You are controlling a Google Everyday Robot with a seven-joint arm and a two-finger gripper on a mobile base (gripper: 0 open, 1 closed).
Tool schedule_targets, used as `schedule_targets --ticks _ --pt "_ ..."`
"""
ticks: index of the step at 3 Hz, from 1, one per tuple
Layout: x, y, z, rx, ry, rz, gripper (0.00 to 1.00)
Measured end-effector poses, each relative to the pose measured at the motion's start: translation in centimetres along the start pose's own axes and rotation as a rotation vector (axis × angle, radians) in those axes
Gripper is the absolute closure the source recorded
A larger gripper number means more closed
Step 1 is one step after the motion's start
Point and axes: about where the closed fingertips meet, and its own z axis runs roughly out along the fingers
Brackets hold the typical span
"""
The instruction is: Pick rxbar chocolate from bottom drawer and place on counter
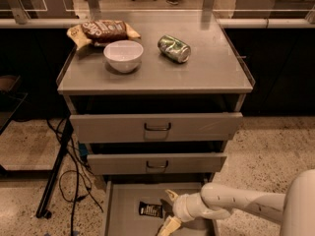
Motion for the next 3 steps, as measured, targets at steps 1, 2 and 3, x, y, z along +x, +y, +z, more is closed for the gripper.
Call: schedule_targets --ticks 1,2,3 --pt "1.8 0.4 3.2 0.015 -0.077 -0.018 0.00" --pt "2.9 0.1 4.9 0.033 -0.094 -0.031 0.00" --pt "3.0 -1.9 5.2 0.064 -0.081 -0.071 0.00"
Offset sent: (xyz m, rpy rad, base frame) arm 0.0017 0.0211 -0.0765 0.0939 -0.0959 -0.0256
